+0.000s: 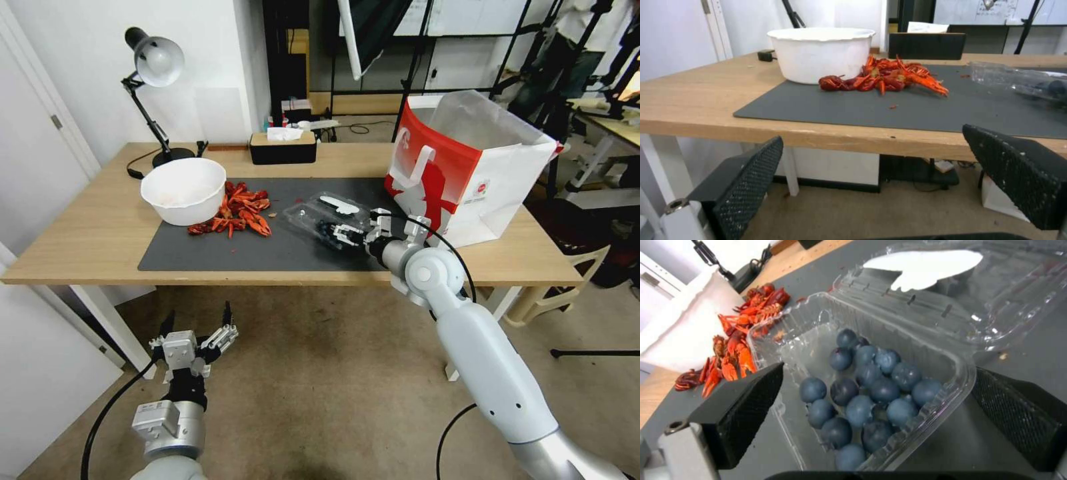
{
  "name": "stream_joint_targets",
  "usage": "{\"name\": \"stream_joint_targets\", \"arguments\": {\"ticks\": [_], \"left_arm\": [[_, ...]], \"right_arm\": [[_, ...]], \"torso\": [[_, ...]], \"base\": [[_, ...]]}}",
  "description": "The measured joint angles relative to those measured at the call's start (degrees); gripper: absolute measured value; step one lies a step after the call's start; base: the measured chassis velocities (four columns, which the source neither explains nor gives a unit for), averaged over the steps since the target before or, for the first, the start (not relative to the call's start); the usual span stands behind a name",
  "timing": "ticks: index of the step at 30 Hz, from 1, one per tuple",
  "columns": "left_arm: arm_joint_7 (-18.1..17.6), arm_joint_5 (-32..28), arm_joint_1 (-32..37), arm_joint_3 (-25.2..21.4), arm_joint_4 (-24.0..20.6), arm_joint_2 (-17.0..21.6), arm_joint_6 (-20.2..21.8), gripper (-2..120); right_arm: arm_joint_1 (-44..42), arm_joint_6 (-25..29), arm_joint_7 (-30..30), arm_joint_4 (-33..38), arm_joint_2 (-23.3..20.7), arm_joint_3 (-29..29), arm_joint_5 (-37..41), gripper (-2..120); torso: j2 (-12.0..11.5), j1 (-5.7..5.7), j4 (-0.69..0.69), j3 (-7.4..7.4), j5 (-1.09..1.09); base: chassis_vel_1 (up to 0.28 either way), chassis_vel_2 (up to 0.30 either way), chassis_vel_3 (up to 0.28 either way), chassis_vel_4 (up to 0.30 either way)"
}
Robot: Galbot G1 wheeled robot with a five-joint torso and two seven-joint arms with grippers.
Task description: Close the takeout container lid, then place the container into the takeout bag.
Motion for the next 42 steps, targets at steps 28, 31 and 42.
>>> {"name": "stream_joint_targets", "arguments": {"ticks": [28,31,42], "left_arm": [[-0.9,1.7,1.4,0.3,0.2,-1.6,-2.1,100],[-0.9,1.7,1.5,0.3,0.1,-1.5,-2.1,100],[-0.9,1.7,1.6,0.3,0.4,-1.4,-2.4,100]], "right_arm": [[-3.0,4.9,-9.7,1.3,1.4,-1.8,-4.7,100],[-4.0,5.2,-9.7,2.3,1.7,-2.2,-5.1,100],[-7.1,6.8,-9.8,5.4,3.2,-3.8,-7.1,100]], "torso": [[0.0,0.0,0.0,-0.01,0.0],[0.0,0.0,0.0,-0.01,0.0],[0.0,0.0,0.0,-0.01,0.0]], "base": [[0.0,0.0,0.0,0.0],[0.0,0.0,0.0,0.0],[0.0,0.0,0.0,0.0]]}}
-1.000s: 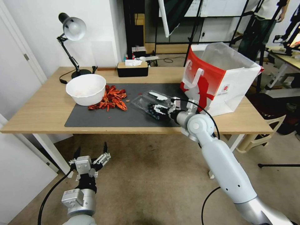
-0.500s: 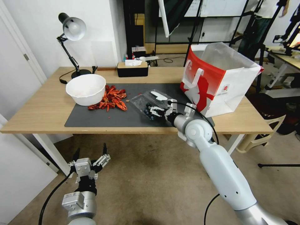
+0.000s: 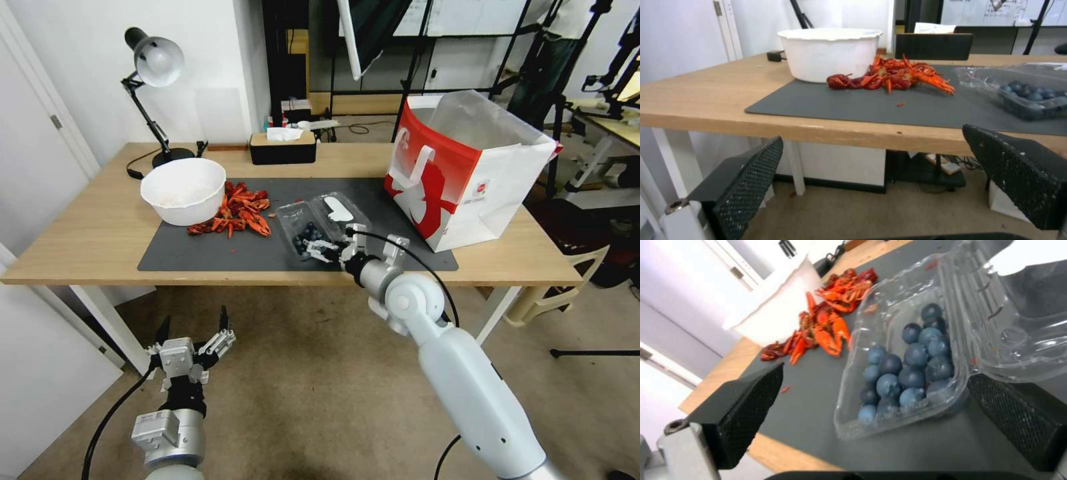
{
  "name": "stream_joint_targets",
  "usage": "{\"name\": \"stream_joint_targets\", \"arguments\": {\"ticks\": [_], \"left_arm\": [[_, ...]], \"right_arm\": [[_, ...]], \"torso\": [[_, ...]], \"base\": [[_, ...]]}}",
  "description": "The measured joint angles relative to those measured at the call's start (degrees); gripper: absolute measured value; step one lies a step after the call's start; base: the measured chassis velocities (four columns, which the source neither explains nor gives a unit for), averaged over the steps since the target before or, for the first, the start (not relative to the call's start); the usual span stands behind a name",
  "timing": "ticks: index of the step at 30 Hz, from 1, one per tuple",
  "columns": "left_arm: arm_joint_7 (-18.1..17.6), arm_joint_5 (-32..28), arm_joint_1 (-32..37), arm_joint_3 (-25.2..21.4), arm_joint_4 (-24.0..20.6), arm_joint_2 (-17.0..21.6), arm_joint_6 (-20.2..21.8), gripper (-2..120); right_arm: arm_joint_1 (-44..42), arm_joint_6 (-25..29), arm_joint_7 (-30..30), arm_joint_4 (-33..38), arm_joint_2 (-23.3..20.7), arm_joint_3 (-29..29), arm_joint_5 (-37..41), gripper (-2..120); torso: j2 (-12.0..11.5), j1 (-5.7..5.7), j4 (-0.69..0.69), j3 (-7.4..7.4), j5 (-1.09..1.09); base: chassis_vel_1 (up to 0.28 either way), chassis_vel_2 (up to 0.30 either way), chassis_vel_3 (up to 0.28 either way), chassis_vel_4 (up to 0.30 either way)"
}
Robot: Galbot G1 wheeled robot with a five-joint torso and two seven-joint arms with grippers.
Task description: Close the takeout container lid, then place the container into the takeout bag.
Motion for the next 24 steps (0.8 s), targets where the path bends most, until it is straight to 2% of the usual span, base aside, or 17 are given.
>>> {"name": "stream_joint_targets", "arguments": {"ticks": [24], "left_arm": [[-0.4,0.2,-0.2,0.3,1.0,-0.4,-0.4,100]], "right_arm": [[-2.9,-0.5,1.4,4.0,1.7,-3.1,-1.2,100]], "torso": [[0.0,0.0,0.0,0.0,0.01]], "base": [[0.0,0.0,0.0,0.0]]}}
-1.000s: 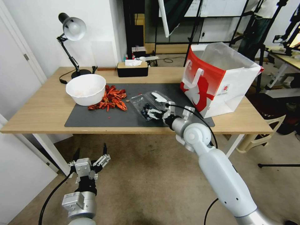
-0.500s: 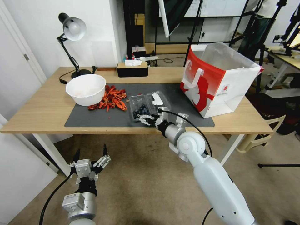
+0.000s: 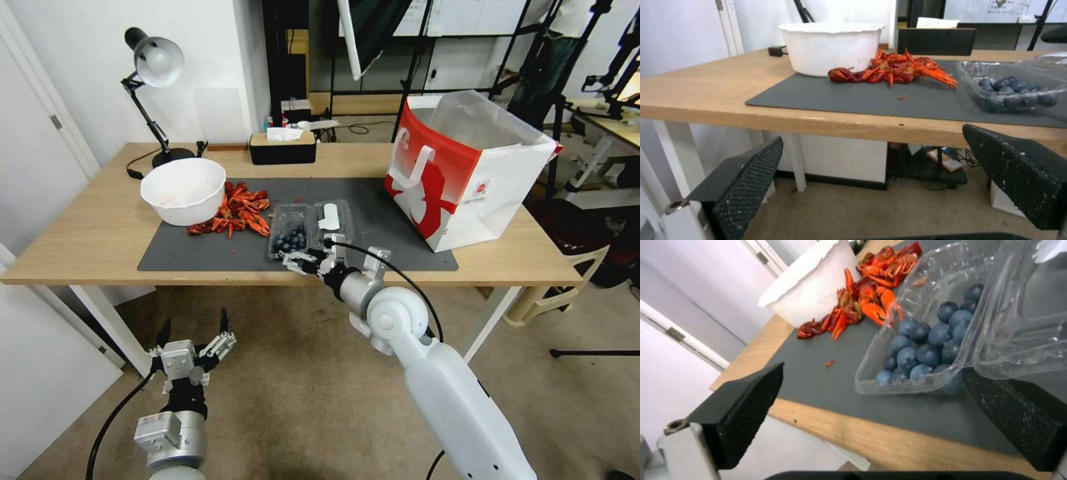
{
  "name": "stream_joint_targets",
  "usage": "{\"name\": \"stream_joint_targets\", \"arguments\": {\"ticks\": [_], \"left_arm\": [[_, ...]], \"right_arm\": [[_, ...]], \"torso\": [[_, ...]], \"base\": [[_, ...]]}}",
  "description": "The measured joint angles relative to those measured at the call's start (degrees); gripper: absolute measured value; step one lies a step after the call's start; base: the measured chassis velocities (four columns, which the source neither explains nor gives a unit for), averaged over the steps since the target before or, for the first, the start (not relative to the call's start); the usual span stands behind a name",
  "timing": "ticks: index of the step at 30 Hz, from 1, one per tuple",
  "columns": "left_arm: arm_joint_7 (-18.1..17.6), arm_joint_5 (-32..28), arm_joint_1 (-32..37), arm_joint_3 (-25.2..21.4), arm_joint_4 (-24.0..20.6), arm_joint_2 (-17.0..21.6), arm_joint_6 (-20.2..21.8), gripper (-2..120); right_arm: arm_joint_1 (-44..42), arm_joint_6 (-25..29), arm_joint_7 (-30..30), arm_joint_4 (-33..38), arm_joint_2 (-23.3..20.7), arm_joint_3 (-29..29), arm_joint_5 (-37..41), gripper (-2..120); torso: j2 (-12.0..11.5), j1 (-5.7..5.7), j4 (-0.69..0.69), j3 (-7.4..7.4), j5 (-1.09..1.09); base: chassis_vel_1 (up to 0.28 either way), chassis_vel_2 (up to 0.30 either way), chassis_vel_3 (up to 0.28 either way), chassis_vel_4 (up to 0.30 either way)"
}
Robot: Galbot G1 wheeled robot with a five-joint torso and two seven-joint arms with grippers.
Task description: Close the takeout container lid, then place the container into the takeout bag.
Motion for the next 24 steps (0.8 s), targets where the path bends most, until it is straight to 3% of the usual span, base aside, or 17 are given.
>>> {"name": "stream_joint_targets", "arguments": {"ticks": [13,24], "left_arm": [[-0.1,0.1,0.0,0.3,0.5,0.1,-0.4,100],[-0.1,-0.1,0.2,0.5,0.5,0.7,-0.8,100]], "right_arm": [[-5.7,-2.4,2.7,6.2,-1.4,1.6,0.1,100],[-11.7,-0.2,0.1,11.0,-2.6,4.7,-2.7,100]], "torso": [[0.0,0.0,0.0,0.0,0.0],[0.0,0.0,0.0,0.0,0.0]], "base": [[0.0,0.0,0.0,0.0],[0.0,0.0,0.0,0.0]]}}
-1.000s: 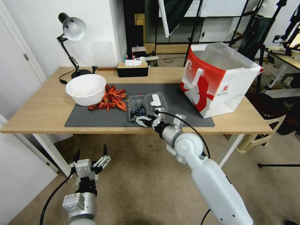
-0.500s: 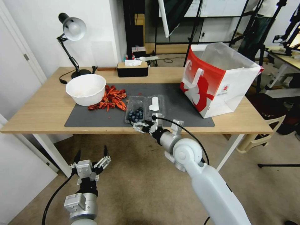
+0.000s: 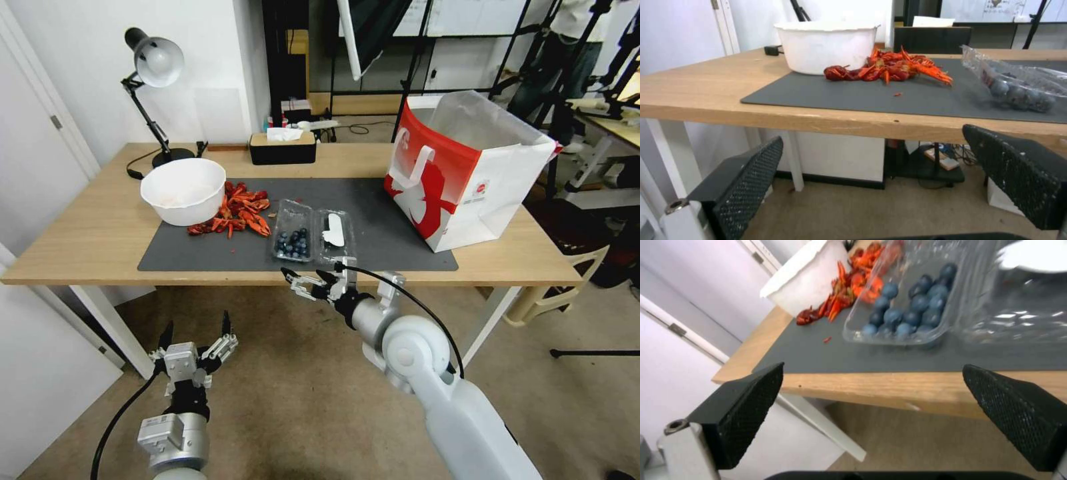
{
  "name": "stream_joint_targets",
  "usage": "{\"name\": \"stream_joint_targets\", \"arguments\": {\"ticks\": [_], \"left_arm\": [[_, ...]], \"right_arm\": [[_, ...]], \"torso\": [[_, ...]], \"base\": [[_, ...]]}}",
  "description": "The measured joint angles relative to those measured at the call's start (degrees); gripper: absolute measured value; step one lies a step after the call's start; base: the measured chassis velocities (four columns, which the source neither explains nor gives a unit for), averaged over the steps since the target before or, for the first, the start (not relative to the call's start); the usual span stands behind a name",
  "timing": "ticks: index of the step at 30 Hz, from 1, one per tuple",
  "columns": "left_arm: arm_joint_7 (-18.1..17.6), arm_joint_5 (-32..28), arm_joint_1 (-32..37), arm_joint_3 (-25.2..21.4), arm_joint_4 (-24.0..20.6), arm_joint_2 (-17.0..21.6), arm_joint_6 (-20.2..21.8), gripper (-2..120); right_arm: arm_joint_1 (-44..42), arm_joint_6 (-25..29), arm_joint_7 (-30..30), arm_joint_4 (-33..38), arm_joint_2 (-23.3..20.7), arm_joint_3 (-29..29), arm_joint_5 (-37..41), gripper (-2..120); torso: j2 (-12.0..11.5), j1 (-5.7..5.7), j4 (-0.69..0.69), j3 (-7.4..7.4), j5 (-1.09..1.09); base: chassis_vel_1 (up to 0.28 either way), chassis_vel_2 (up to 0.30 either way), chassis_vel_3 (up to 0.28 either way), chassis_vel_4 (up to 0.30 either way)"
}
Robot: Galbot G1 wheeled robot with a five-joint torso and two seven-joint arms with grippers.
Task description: Close the takeout container lid, then place the container into the takeout bag.
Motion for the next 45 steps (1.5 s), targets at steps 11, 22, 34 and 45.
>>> {"name": "stream_joint_targets", "arguments": {"ticks": [11,22,34,45], "left_arm": [[0.2,-0.7,0.4,0.0,-0.1,0.9,-0.6,100],[2.3,-1.8,0.5,-0.9,-0.1,2.3,-1.6,100],[3.3,-2.3,-0.1,-0.7,1.0,2.4,-1.8,100],[3.3,-2.3,-0.1,-0.9,1.4,2.2,-1.7,100]], "right_arm": [[-11.2,11.6,-6.4,5.7,-3.1,5.6,-23.7,100],[-23.6,33.5,-5.7,6.6,0.6,8.8,-43.0,100],[-27.4,39.2,-6.0,2.7,3.1,6.6,-40.2,100],[-18.5,26.5,-3.9,3.1,4.7,-0.1,-4.5,100]], "torso": [[0.0,-0.01,-0.01,0.0,0.0],[0.0,-0.01,-0.01,0.0,-0.01],[0.0,-0.01,-0.01,0.0,-0.01],[0.0,0.0,0.0,0.0,-0.01]], "base": [[0.0,0.0,0.0,0.0],[0.0,0.0,0.0,0.0],[0.0,0.0,0.0,0.0],[0.0,0.0,0.0,0.0]]}}
